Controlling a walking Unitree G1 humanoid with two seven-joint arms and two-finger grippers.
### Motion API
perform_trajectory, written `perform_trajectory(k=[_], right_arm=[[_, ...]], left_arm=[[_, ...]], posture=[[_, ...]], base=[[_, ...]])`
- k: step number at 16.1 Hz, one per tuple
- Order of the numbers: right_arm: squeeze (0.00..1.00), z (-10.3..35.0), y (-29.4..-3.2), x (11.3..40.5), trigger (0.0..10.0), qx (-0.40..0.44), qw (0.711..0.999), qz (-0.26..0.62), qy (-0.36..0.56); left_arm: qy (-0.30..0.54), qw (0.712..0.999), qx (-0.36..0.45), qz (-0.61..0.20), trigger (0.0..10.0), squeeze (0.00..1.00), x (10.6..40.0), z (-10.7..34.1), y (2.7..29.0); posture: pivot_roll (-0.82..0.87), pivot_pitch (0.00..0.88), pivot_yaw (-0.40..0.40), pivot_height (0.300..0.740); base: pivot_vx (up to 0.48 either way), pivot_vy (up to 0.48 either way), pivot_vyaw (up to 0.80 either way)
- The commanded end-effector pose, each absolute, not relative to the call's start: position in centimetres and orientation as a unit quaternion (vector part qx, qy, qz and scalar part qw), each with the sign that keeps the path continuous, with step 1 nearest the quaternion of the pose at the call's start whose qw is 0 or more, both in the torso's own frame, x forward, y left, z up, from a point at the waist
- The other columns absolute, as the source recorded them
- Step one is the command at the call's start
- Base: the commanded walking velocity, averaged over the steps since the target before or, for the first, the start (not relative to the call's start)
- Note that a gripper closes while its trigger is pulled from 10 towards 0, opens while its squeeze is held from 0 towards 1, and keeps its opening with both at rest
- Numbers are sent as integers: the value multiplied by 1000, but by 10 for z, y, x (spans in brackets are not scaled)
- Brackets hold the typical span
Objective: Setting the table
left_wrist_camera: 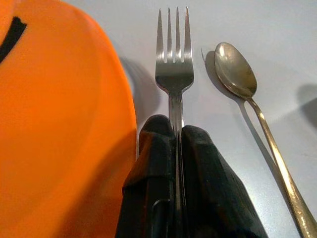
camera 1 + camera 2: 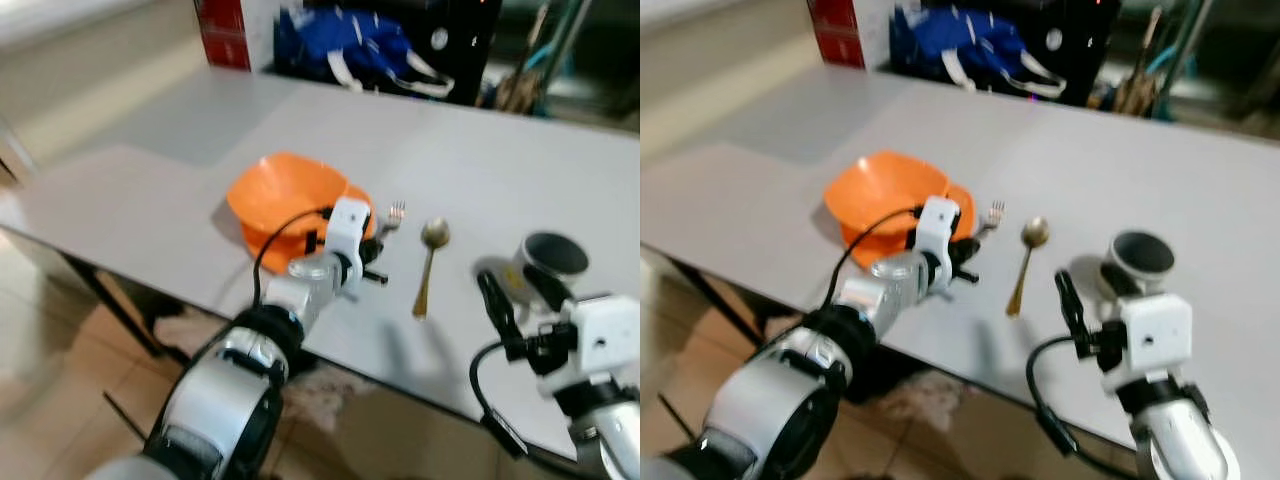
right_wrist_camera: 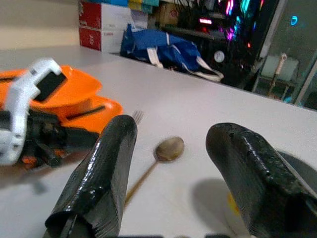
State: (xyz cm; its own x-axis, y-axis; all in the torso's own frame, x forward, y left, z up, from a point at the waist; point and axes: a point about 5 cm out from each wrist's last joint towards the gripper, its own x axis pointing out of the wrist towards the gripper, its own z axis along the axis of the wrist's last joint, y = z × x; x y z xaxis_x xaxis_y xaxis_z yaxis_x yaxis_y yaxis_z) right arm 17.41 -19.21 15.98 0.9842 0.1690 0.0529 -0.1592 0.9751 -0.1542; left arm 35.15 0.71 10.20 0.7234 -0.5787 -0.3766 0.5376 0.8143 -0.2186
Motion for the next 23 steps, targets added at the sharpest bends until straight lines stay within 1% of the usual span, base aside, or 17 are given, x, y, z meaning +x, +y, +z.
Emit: perform_trajectory(k=[1,23], right_arm=[[0,157,-192,174,10000,-74,994,81,-26],[0,157,-192,174,10000,-74,994,81,-26]], left_arm=[[189,884,-90,-419,0,0,314,138,-93],[189,884,-90,-419,0,0,314,138,-93]], posture=[[-267,0,215,740],[-267,0,215,740]], base=[[0,0,0],[0,0,0]])
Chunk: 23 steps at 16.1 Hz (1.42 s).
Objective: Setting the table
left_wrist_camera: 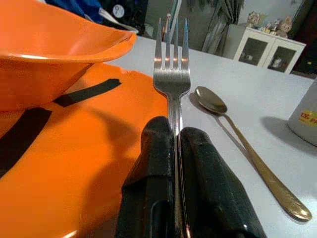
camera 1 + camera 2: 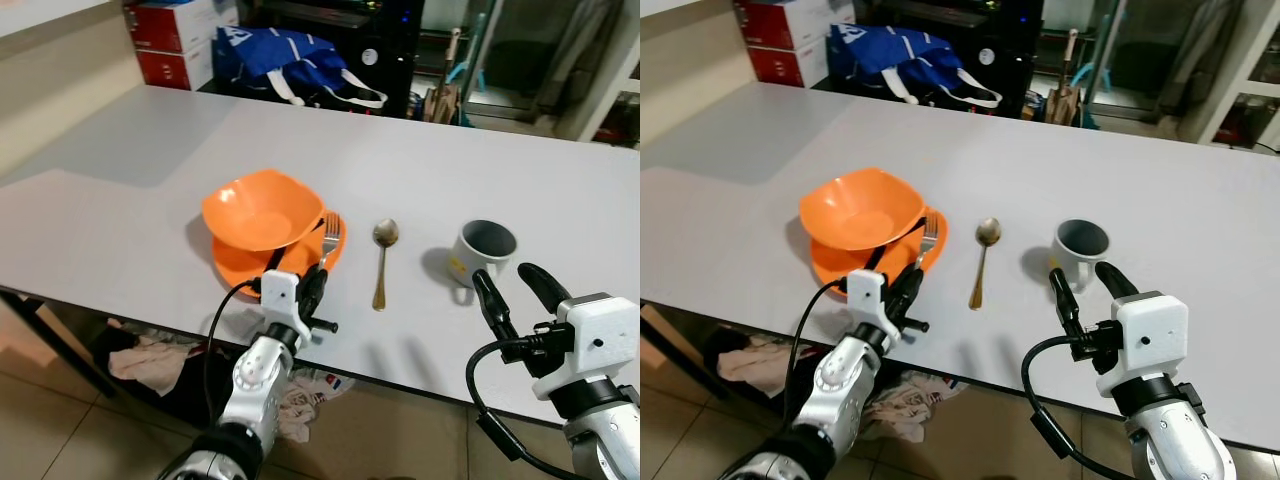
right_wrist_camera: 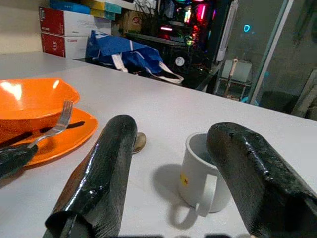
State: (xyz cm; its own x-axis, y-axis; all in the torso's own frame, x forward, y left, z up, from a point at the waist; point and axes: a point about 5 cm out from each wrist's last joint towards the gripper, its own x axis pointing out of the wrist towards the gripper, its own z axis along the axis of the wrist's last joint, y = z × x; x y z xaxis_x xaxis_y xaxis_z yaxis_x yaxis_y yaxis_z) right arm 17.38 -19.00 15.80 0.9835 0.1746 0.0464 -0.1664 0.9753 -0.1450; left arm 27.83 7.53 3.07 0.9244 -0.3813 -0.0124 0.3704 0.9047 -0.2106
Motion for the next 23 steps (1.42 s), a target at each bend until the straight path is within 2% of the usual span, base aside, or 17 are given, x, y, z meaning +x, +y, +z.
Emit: perform_trajectory(k=[1,6,7,8,9,10,12,14,16,18,20,22,23], right_arm=[[0,157,-192,174,10000,-74,994,81,-26],[0,157,-192,174,10000,-74,994,81,-26],[0,157,-192,173,10000,-74,994,81,-26],[0,154,-190,185,10000,-61,996,36,-48],[0,152,-191,193,10000,-54,997,15,-59],[0,152,-191,193,10000,-54,997,15,-59],[0,153,-191,199,10000,-52,997,14,-64],[0,150,-188,203,10000,-50,996,14,-70],[0,152,-181,209,10000,-49,996,11,-78],[0,152,-182,209,10000,-48,996,9,-80],[0,150,-185,208,10000,-48,995,0,-84],[0,150,-187,210,10000,-48,995,-4,-88],[0,151,-187,212,10000,-48,995,-5,-90]], left_arm=[[189,884,-90,-419,0,0,314,138,-93],[189,884,-90,-419,0,0,314,138,-93],[189,883,-89,-420,0,0,314,138,-94],[-109,917,-64,-378,10000,0,352,217,-50],[-246,901,-27,-356,10000,0,355,249,-19],[-246,901,-27,-356,10000,0,355,249,-19],[-276,894,-7,-354,10000,0,355,254,0],[-302,877,14,-372,10000,0,345,254,12],[-295,875,27,-383,10000,0,344,248,28],[-279,877,23,-391,10000,0,341,241,31],[-277,867,33,-413,10000,0,328,231,34],[-301,859,66,-408,10000,0,324,230,39],[-305,864,82,-393,10000,0,327,227,43]], posture=[[-267,0,215,740],[-267,0,215,740],[-268,0,0,740],[-215,0,0,740],[-204,0,0,740],[-204,0,0,740],[-184,0,0,740],[-168,0,0,740],[-161,0,0,740],[-157,0,0,740],[-152,0,0,740],[-141,0,0,740],[-141,0,192,740]], base=[[0,0,0],[0,0,0],[0,0,0],[0,0,0],[0,0,0],[0,0,0],[0,0,0],[0,0,0],[0,0,0],[0,0,0],[0,0,0],[0,0,0],[0,0,0]])
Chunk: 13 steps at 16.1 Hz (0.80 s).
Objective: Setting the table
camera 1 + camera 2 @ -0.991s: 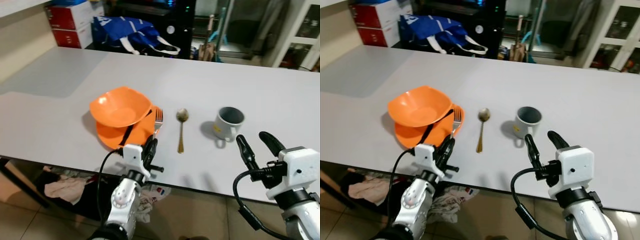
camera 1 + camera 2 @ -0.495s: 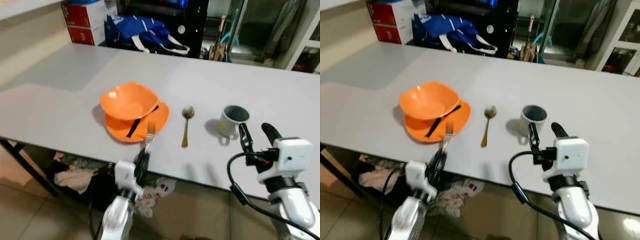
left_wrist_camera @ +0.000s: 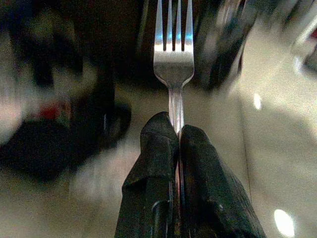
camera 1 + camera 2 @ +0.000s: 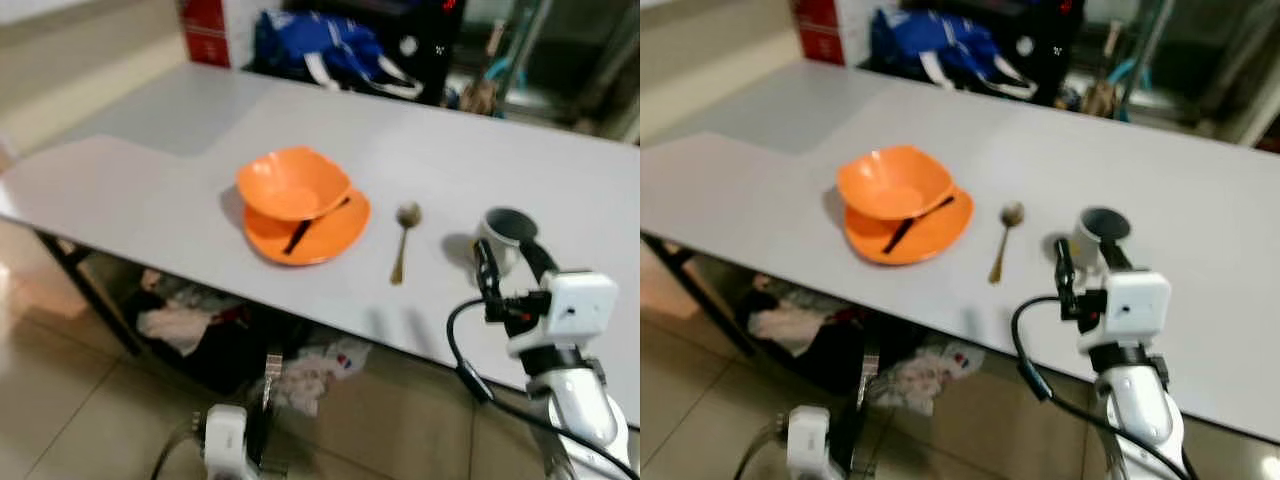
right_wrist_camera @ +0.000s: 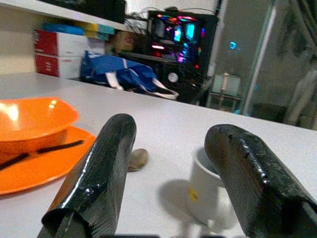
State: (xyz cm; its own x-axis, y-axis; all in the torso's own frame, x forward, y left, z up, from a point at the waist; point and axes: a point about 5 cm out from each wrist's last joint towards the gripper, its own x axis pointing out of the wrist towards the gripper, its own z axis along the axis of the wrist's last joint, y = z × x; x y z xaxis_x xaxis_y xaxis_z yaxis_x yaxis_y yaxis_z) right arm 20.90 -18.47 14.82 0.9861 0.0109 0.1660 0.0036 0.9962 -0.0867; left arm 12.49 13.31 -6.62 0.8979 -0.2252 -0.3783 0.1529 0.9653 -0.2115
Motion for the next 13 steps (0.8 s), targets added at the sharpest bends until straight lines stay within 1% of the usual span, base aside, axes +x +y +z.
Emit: perform_trajectory(k=[1,13], right_arm=[[0,151,-187,212,10000,-48,995,-5,-90],[0,151,-187,212,10000,-48,995,-5,-90]], left_arm=[[-305,864,82,-393,10000,0,327,227,43],[-305,864,82,-393,10000,0,327,227,43]], posture=[[-141,0,192,740],[-141,0,192,740]], base=[[0,0,0],[0,0,0]])
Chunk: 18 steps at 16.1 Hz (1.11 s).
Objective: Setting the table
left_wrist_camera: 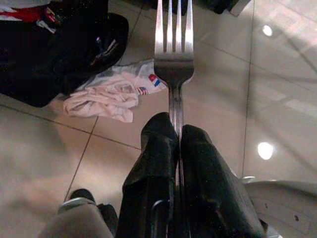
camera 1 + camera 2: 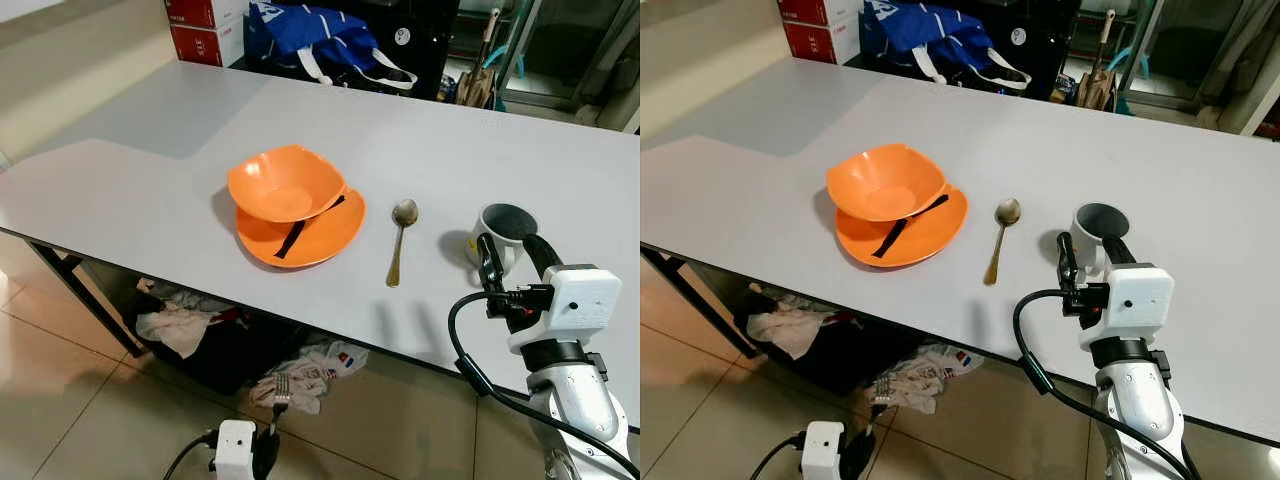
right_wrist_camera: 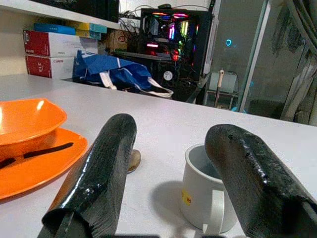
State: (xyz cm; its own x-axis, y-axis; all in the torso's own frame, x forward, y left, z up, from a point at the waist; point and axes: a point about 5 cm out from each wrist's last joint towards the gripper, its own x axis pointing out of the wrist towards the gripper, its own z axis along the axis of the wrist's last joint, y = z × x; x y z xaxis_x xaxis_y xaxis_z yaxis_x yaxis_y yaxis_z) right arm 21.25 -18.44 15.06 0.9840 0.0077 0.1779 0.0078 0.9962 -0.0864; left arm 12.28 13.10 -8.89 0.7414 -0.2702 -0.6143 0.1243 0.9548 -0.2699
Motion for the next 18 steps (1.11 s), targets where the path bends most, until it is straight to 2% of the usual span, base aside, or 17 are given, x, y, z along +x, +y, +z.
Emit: perform_trajectory(k=[1,18], right_arm=[[0,151,-187,212,10000,-48,995,-5,-90],[0,151,-187,212,10000,-48,995,-5,-90]], left_arm=[[-305,864,82,-393,10000,0,327,227,43],[-305,864,82,-393,10000,0,327,227,43]], posture=[[-141,0,192,740],[-141,0,192,740]], base=[[0,0,0],[0,0,0]])
